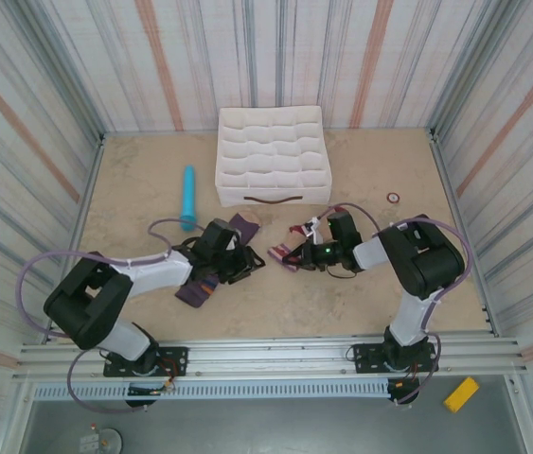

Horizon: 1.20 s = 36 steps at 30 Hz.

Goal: Roll the socks

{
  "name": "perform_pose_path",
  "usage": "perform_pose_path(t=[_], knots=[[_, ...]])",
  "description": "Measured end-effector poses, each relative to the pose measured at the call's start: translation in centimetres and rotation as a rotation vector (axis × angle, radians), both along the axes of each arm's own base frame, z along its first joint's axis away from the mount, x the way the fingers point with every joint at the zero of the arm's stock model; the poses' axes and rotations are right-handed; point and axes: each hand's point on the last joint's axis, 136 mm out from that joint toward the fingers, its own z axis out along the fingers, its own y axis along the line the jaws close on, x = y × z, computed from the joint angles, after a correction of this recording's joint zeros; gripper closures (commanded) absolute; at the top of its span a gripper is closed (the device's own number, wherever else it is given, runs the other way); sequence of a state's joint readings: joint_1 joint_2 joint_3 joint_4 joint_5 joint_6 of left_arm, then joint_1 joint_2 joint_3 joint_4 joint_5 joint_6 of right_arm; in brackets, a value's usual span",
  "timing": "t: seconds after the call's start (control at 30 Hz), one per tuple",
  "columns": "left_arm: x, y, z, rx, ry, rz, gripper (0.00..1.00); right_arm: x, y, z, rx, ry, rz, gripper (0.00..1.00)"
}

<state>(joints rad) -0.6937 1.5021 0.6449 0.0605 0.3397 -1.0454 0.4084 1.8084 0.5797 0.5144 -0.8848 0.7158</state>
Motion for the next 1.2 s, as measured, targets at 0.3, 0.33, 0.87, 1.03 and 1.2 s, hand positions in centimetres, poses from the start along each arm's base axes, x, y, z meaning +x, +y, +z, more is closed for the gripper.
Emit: perform_pose_path(t=[0.3, 0.33, 0.87, 1.03, 1.2], knots=[[2.5, -3.0, 0.9, 0.008, -0.079, 0.005, 0.42, 0.6, -0.7, -0.4, 0.024, 0.151, -0.076, 1.00], [2.9, -3.2, 0.8, 0.008, -0.082, 0.009, 0.43, 0.7, -0.7, -0.4, 0.038, 0.162, -0.076, 1.00], [5.3, -5.2, -1.5, 0.006, -0.040, 0.073, 0.63, 1.4, -1.2, -0.3, 0.109, 0.150, -0.107, 1.00], [5.7, -6.2, -1.5, -0.008, -0.047, 0.071, 0.65, 1.8, -1.2, -0.2, 0.121, 0.145, -0.118, 1.00], [6.3, -6.8, -1.6, -0.017, -0.051, 0.082, 0.66, 2.2, -1.4, -0.2, 0.128, 0.139, -0.133, 1.00]])
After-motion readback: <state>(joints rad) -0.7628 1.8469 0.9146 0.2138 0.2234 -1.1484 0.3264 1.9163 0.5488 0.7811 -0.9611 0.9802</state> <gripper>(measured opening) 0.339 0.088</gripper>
